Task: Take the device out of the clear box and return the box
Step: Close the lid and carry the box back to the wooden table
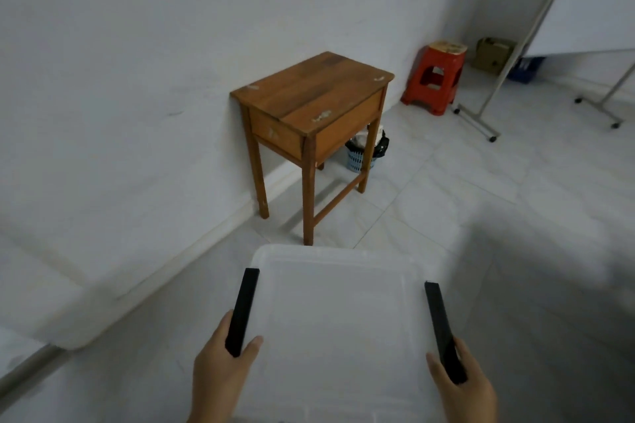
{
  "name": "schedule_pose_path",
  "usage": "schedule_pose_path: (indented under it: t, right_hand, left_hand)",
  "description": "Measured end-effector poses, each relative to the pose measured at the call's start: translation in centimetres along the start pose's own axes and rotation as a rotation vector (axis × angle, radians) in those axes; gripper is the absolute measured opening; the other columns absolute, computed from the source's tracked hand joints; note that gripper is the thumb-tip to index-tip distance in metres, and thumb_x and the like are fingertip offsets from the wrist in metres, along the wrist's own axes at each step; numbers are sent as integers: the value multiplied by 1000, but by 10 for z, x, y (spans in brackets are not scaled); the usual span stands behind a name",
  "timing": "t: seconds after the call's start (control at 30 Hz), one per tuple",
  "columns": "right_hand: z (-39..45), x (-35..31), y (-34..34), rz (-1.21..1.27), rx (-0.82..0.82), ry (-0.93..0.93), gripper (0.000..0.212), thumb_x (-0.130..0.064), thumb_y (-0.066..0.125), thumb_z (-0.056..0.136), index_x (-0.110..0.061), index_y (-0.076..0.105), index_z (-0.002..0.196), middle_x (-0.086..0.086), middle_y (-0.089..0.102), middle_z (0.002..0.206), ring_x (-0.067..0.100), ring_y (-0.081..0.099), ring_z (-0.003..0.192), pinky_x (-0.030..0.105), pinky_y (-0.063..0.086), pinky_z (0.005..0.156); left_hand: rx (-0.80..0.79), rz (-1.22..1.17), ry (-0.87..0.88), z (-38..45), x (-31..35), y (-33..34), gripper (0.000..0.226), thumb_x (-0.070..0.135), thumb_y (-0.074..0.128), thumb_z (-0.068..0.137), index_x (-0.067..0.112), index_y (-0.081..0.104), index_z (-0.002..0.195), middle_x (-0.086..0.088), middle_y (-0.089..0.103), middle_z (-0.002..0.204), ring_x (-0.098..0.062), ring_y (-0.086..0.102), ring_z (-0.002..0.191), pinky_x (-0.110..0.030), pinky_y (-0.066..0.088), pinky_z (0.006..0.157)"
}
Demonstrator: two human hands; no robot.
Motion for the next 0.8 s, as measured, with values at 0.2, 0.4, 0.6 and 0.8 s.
schedule_pose_path:
  t: [0.2,0.4,0.6,0.8]
  right_hand:
    - [114,-44,21,50,130,108,52,-2,73,69,1,56,118,25,64,113,35,60,104,41,40,98]
    - [273,-99,25,66,166,114,49,-2,73,68,1,58,115,24,65,111,35,60,102,40,41,97]
    - [419,-194,12,8,194,48,47,-4,72,70,-2,58,115,13,59,88,37,61,99,40,43,94]
    - [535,-265,28,9,196,32,51,-8,70,74,-5,54,122,23,64,105,35,58,103,42,40,97]
  left_hand:
    - [-133,68,7,117,79,88,63,11,71,72,10,44,129,-18,60,122,-32,56,110,-36,39,96]
    - [-189,118,6,222,173,200,59,14,69,73,13,46,127,-15,62,117,-31,56,107,-35,40,94]
    - [-223,116,30,309,288,292,59,16,69,74,15,46,128,-14,61,122,-30,54,113,-35,39,96]
    - [-237,96,84,396,379,352,60,21,63,79,18,38,133,-10,55,128,-30,48,118,-39,37,100]
Point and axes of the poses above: each hand's wrist, its own z-axis towards the middle knuckle, its own y-axis out of the palm, x = y × z, the point moved 5 cm from there along z, towards the middle knuckle
